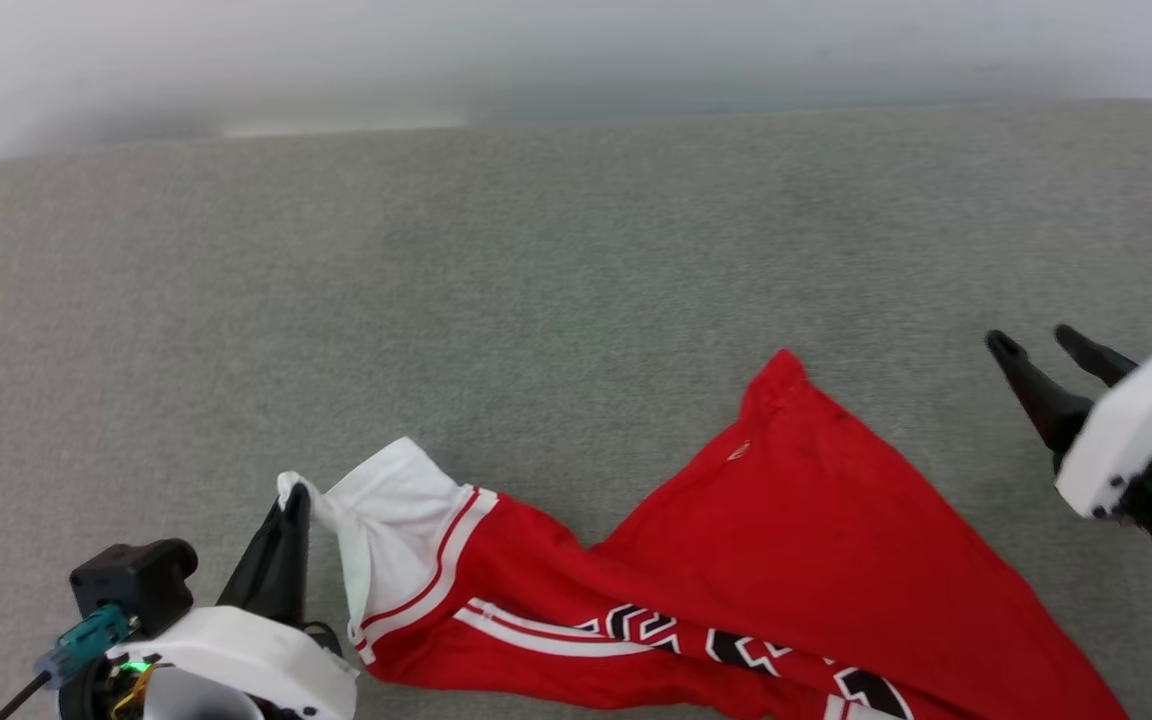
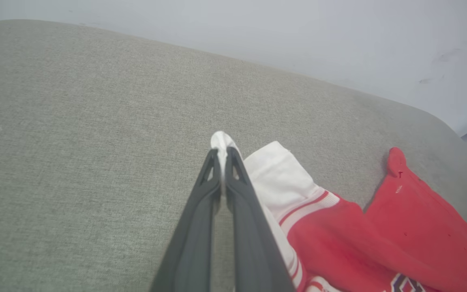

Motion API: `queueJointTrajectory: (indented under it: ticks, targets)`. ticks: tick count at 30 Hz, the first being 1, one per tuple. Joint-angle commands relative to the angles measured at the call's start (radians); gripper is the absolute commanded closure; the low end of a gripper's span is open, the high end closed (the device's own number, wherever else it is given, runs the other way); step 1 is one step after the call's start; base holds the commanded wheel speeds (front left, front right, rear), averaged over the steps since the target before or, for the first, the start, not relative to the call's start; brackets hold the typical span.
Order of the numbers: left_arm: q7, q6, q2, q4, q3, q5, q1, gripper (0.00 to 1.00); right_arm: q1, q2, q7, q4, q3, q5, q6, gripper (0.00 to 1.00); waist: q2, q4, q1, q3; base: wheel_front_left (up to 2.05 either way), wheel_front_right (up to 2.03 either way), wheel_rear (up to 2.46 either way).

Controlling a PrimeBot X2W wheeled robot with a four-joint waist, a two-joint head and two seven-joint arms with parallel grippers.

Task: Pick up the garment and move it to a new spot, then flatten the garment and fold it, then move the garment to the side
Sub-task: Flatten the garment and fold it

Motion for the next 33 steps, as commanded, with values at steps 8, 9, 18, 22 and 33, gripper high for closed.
queueJointTrajectory:
  ticks: [8,9,18,22,33]
  targets:
    - [-0.002,-0.032,-0.044,0.021,-0.05,0.034,-0.112,1.0,-0.287,-0.078,0.368,0.164,0.256,0.083,0.0,0.0,-0.0001,0.131,-0.0001,0.117,0.0,0.0,0.0]
    - [-0.004,-0.035,-0.047,0.025,-0.052,0.036,-0.123,1.0,-0.308,-0.077,0.394,0.181,0.278,0.09,0.0,0.0,-0.0001,0.139,-0.0001,0.126,0.0,0.0,0.0]
    - [-0.01,-0.053,-0.071,0.055,-0.075,0.05,-0.179,1.0,-0.375,-0.059,0.521,0.339,0.473,0.166,0.0,0.0,-0.0001,0.182,-0.0001,0.171,0.0,0.0,0.0]
    - [-0.015,-0.055,-0.076,0.073,-0.077,0.044,-0.185,1.0,-0.375,-0.064,0.532,0.375,0.543,0.206,0.0,1.0,-0.0001,0.188,-0.0001,0.166,0.0,0.0,0.0]
    - [0.003,-0.08,-0.001,0.106,-0.02,0.047,-0.274,1.0,-0.501,-0.091,0.318,0.365,0.563,0.24,0.0,1.0,-0.0001,0.13,-0.0001,0.045,0.0,0.0,0.0]
